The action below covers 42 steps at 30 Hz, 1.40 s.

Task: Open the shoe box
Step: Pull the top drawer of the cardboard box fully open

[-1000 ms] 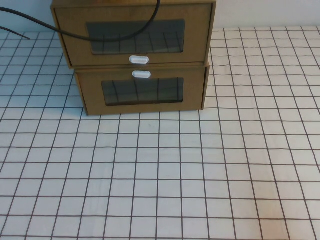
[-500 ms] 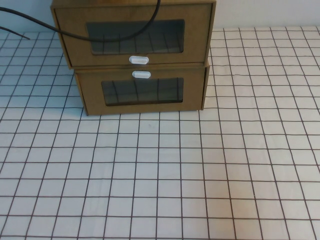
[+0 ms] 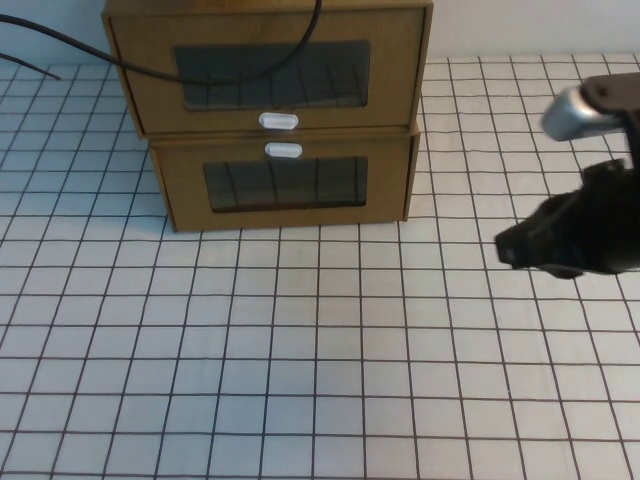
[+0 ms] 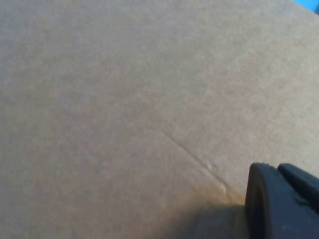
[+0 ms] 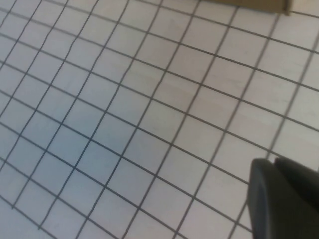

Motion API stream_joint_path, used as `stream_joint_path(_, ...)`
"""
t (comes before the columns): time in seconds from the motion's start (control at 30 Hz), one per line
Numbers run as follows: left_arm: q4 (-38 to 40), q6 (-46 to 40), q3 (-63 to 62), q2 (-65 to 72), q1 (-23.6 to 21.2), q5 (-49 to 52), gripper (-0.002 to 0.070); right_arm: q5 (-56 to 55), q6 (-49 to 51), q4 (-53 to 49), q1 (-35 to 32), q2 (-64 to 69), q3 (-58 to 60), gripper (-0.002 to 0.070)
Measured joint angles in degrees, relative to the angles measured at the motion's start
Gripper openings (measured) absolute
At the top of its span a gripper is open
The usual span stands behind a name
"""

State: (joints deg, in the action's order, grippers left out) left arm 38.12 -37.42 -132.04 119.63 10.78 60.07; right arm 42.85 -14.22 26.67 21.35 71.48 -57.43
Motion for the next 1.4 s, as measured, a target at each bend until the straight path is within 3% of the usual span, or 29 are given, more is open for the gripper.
stream_joint_path(0.33,0.00,0.25,-0.04,0.00,0.00,0.13,-0.0002,-0.41,12.33,-31.01,23.10,20.36,-19.75,-0.0013)
stream_joint_path(0.53,0.00,0.25,-0.04,0.00,0.00,0.13,-0.0002,-4.32,15.82,-54.93,29.87,27.60,-24.26,-0.0013)
stream_joint_path(0.7,0.00,0.25,-0.04,0.00,0.00,0.22,-0.0002,-10.05,16.04,-67.95,30.73,31.08,-24.63,0.0020)
stream_joint_path(0.8,0.00,0.37,-0.04,0.00,0.02,0.22,-0.0002,-12.89,17.98,-74.60,30.73,32.42,-24.63,0.0078)
stream_joint_path(1.03,0.00,0.53,-0.13,0.00,0.11,1.03,-0.0002,-16.00,35.82,-95.35,30.73,35.11,-24.63,0.0217)
stream_joint_path(1.2,0.00,1.08,-0.13,0.00,0.11,1.29,-0.0002,-17.02,46.10,-107.57,30.47,36.66,-24.77,0.0236)
stream_joint_path(1.4,0.00,1.63,-0.13,0.00,0.11,1.51,-0.0002,-18.58,48.59,-112.01,28.28,39.04,-28.24,0.0239)
